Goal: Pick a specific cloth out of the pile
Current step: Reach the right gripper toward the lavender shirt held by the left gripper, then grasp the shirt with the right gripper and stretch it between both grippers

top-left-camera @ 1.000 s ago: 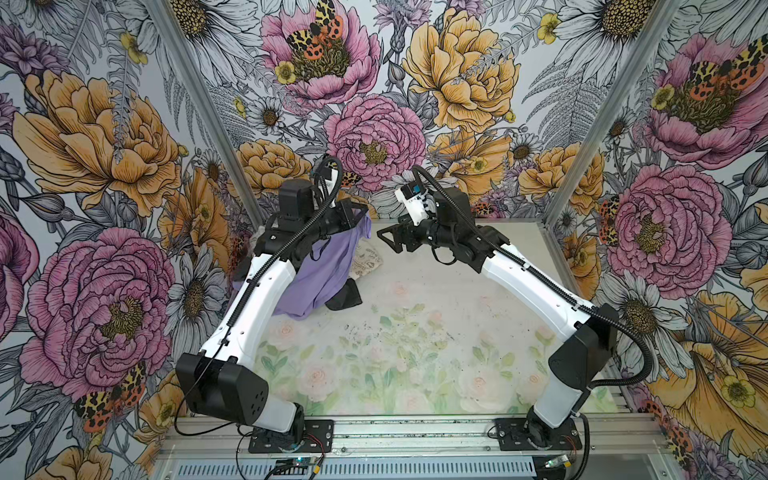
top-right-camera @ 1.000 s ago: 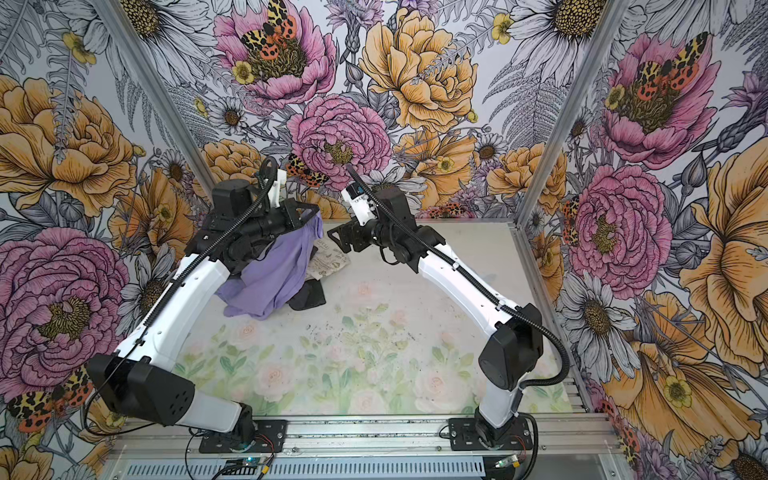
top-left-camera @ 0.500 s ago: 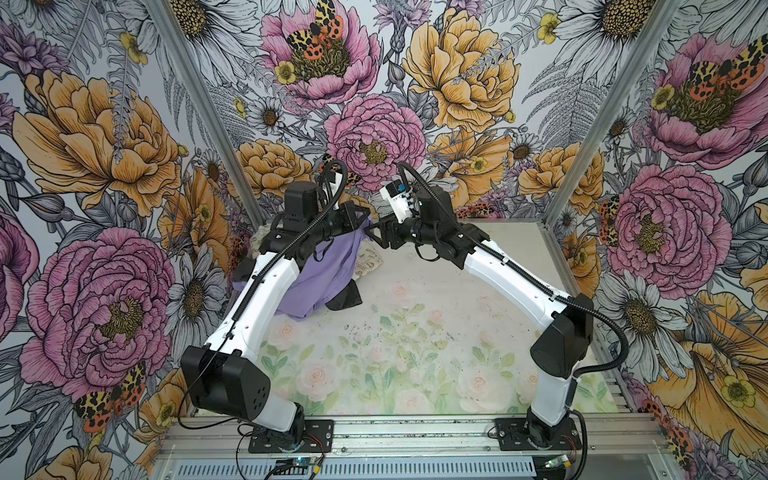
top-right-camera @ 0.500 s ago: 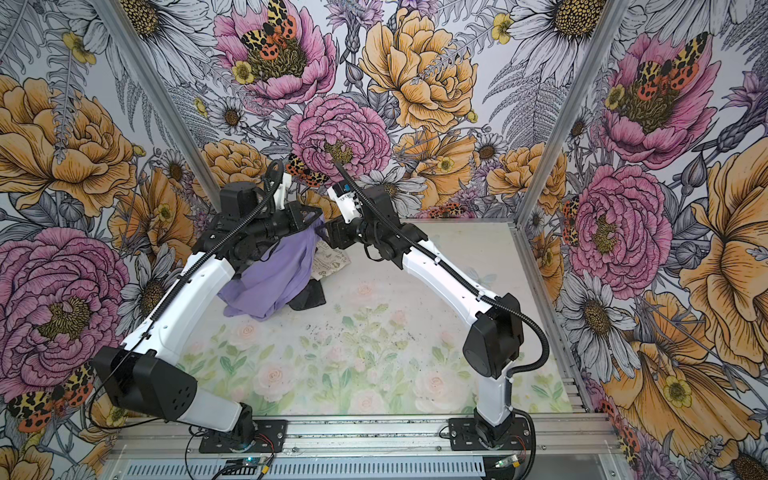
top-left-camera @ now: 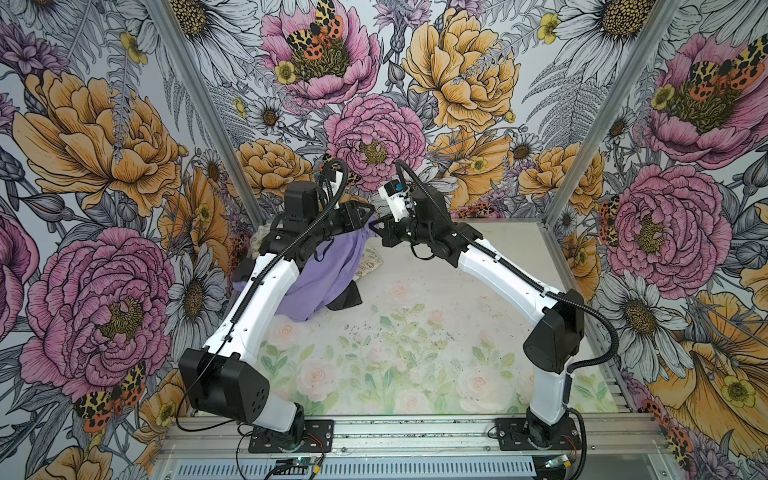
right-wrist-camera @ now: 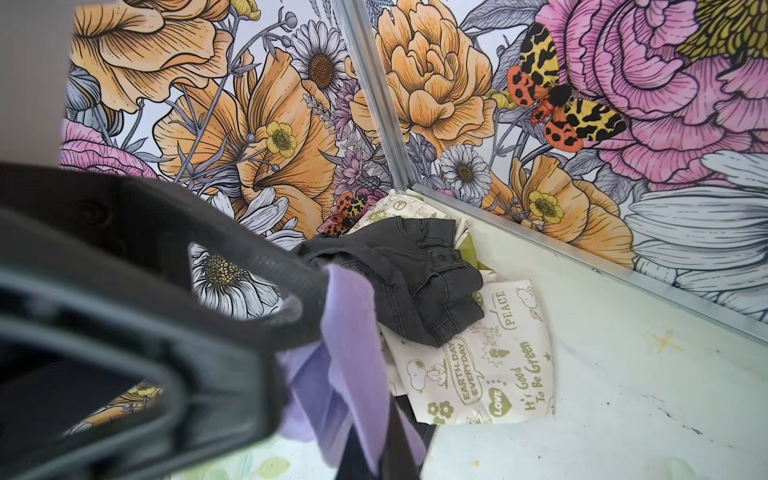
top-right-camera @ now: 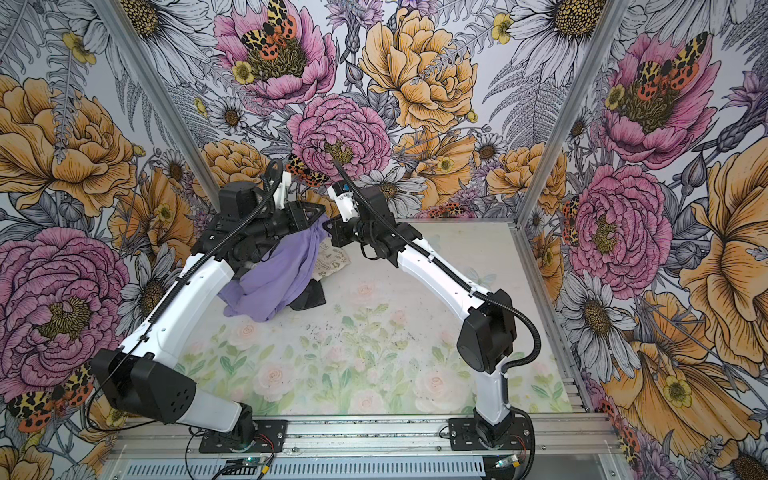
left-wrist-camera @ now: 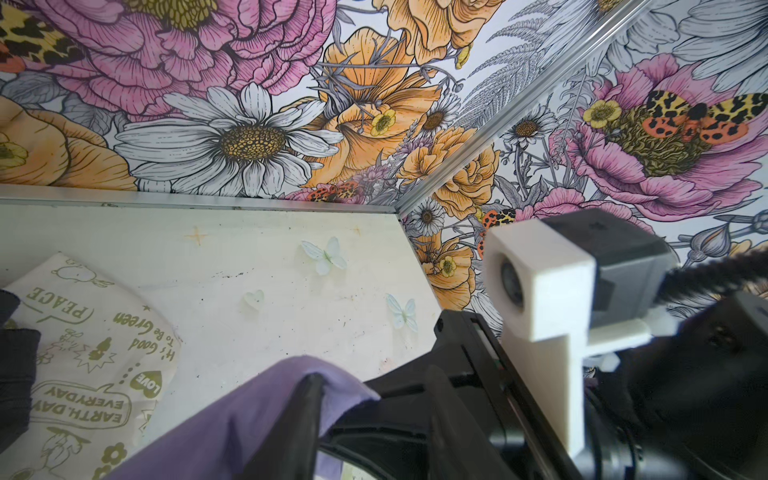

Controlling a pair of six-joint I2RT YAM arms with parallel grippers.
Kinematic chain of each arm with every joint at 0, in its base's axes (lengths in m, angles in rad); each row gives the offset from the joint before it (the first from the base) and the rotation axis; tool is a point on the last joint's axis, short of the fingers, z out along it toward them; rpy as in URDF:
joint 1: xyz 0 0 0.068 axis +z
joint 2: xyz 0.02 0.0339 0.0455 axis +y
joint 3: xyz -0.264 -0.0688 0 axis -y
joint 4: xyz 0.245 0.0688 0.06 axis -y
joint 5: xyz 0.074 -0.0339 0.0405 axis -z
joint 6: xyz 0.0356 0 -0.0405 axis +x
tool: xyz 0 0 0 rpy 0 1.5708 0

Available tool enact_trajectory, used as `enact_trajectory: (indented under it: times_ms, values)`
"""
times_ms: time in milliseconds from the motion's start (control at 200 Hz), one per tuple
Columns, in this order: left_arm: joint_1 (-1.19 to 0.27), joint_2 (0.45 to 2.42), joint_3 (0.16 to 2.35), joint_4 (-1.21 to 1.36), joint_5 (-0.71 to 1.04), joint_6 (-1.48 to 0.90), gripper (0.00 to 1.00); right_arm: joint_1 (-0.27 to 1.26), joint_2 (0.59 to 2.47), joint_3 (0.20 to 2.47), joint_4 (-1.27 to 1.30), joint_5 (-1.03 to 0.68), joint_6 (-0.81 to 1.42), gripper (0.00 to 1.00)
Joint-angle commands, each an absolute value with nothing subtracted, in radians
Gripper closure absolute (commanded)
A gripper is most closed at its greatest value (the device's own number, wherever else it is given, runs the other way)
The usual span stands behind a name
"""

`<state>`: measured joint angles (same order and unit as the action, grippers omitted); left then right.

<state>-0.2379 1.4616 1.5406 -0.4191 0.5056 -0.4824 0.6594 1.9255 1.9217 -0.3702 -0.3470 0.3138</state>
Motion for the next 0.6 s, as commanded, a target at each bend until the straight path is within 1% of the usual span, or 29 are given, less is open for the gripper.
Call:
enact_trajectory:
  times_ms: [0,125,210,285,455,596]
  values:
    - [-0.220,1.365,1.505,-0.390,0.407,-0.472,0.34,0.641,1.905,1.951,-0.354,-0.319,0.298,1.00]
    - [-0.188,1.268,1.412,-0.394,0.253,-0.509,0.18,0.610,1.886,1.948,-0.355,-0.318,0.293,1.00]
    - [-0.175,1.199,1.344,-0.422,0.132,-0.538,0.13,0.588,1.877,1.934,-0.354,-0.321,0.292,1.00]
    - [-0.159,1.149,1.291,-0.461,0.067,-0.574,0.11,0.572,1.867,1.913,-0.356,-0.326,0.293,1.00]
    - [-0.125,1.087,1.207,-0.580,0.014,-0.659,0.11,0.555,1.856,1.881,-0.354,-0.335,0.294,1.00]
    - [-0.083,1.065,1.134,-0.650,0.013,-0.753,0.11,0.554,1.861,1.878,-0.354,-0.340,0.294,1.00]
